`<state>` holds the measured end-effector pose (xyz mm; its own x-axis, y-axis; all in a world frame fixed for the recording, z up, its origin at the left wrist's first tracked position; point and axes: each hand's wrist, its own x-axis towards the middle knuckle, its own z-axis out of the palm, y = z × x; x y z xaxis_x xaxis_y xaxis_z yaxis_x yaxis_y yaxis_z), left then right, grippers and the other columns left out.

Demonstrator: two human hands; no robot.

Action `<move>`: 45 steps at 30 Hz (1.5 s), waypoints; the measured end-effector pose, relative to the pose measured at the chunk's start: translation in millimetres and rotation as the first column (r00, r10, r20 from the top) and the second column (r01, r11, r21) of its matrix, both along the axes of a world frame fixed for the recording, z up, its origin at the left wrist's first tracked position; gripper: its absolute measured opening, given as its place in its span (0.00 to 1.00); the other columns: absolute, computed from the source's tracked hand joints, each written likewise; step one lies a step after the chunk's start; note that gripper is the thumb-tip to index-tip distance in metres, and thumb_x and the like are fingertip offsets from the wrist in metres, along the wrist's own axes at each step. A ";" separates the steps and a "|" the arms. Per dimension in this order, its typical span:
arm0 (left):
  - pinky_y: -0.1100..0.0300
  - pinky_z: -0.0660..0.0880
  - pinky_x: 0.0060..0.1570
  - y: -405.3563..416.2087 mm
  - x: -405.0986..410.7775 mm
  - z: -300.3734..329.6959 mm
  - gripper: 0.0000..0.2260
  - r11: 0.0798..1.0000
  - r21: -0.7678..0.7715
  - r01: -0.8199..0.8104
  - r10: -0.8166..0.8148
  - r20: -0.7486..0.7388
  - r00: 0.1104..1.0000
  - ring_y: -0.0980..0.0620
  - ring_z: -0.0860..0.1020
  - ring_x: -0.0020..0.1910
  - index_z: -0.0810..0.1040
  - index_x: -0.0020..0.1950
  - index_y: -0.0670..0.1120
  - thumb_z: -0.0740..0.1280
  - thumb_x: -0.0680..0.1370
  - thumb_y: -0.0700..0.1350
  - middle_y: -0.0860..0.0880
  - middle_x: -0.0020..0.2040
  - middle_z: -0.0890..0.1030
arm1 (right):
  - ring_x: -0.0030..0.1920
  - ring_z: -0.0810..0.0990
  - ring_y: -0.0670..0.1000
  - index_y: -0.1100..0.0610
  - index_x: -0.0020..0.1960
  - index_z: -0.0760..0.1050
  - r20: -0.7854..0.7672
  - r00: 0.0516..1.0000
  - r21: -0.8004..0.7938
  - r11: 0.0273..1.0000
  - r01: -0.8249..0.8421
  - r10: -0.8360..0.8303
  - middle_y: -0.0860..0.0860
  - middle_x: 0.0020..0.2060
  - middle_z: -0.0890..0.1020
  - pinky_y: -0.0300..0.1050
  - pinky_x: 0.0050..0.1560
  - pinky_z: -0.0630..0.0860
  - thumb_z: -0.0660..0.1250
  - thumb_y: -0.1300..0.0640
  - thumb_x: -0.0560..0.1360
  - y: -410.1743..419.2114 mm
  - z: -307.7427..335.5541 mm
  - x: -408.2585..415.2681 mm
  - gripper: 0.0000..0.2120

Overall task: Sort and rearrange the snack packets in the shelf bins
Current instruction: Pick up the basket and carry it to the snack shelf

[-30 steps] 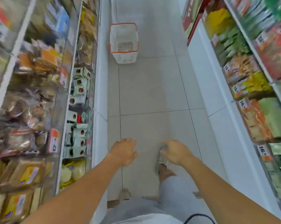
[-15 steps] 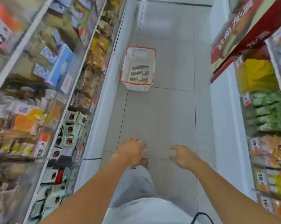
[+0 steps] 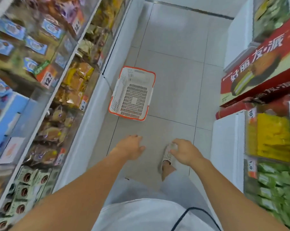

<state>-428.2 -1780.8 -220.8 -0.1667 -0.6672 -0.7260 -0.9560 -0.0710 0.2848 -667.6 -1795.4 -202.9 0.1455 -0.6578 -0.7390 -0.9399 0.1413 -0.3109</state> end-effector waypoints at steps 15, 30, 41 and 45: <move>0.50 0.72 0.64 -232.3 28.6 -83.3 0.22 0.530 0.093 -0.843 0.840 -0.194 0.506 0.44 0.73 0.67 0.70 0.72 0.49 0.62 0.81 0.56 0.47 0.71 0.73 | 0.67 0.75 0.56 0.54 0.74 0.69 -0.101 0.795 0.203 0.795 -0.572 0.598 0.56 0.69 0.75 0.51 0.67 0.73 0.66 0.48 0.79 -391.7 -85.2 82.0 0.25; 0.37 0.58 0.72 -341.0 46.5 -455.9 0.44 -0.247 -0.134 -0.960 0.945 0.186 -0.269 0.38 0.52 0.78 0.47 0.81 0.50 0.72 0.75 0.54 0.44 0.81 0.49 | 0.73 0.65 0.61 0.56 0.79 0.51 -0.312 0.410 -0.085 0.405 -0.910 0.857 0.54 0.77 0.59 0.60 0.63 0.74 0.73 0.49 0.74 -692.8 -454.8 256.9 0.43; 0.44 0.72 0.48 -287.8 13.9 -470.5 0.14 -0.666 -0.310 -0.679 0.672 0.147 -0.726 0.30 0.76 0.55 0.71 0.63 0.39 0.63 0.81 0.44 0.34 0.56 0.78 | 0.40 0.76 0.54 0.56 0.54 0.70 -0.133 0.675 -0.253 0.634 -0.731 0.726 0.51 0.45 0.78 0.45 0.37 0.71 0.60 0.60 0.79 -709.5 -491.7 263.8 0.05; 0.45 0.73 0.49 -275.6 -46.8 -328.4 0.13 -0.786 -0.287 -0.548 0.527 0.153 -0.836 0.33 0.77 0.55 0.70 0.64 0.41 0.60 0.81 0.44 0.37 0.57 0.78 | 0.47 0.77 0.62 0.59 0.58 0.70 -0.157 0.548 -0.292 0.491 -0.821 0.822 0.58 0.49 0.78 0.55 0.46 0.74 0.61 0.56 0.80 -678.1 -362.1 263.3 0.09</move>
<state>-475.0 -2056.5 -549.1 0.5277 0.6712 -0.5207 0.8290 -0.5404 0.1435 -404.3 -2473.5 -565.0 0.7397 -0.4168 -0.5283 -0.5802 -0.7927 -0.1871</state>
